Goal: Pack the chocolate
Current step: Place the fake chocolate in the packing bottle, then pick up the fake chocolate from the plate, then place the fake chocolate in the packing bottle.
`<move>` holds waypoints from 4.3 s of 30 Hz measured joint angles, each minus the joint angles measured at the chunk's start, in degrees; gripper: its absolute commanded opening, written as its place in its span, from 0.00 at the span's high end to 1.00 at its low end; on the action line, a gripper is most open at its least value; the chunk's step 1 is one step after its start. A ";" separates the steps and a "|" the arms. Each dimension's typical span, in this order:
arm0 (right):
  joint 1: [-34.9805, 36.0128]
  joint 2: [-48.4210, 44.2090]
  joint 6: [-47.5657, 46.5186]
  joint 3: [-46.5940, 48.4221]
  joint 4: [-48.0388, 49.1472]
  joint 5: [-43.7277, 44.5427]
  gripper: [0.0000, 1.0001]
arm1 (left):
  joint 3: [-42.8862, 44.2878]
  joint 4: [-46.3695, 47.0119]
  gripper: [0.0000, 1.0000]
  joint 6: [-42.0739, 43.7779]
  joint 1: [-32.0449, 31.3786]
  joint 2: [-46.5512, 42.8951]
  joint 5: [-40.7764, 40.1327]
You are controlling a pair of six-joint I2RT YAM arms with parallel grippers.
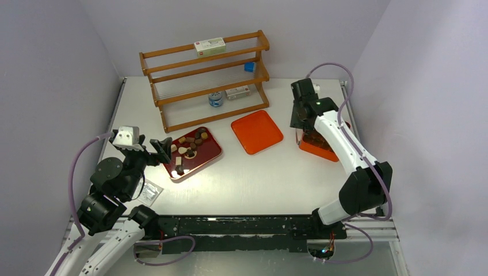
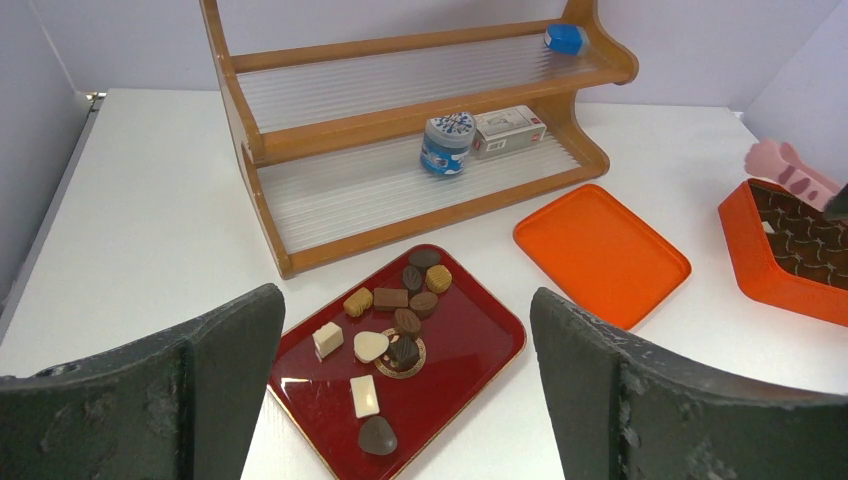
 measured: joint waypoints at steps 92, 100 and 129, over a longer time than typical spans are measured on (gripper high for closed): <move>53.02 43.56 -3.34 41.27 -9.35 -12.39 0.71 | 1.20 -1.38 0.02 -1.73 0.44 -8.41 -10.91; 52.48 37.66 -2.12 34.99 -7.93 -10.91 0.73 | 1.20 -1.36 0.02 -1.70 0.44 -8.41 -10.73; 27.82 10.91 2.47 11.10 -4.74 -5.70 0.72 | -1.01 0.85 0.02 -0.42 0.44 -6.12 -2.45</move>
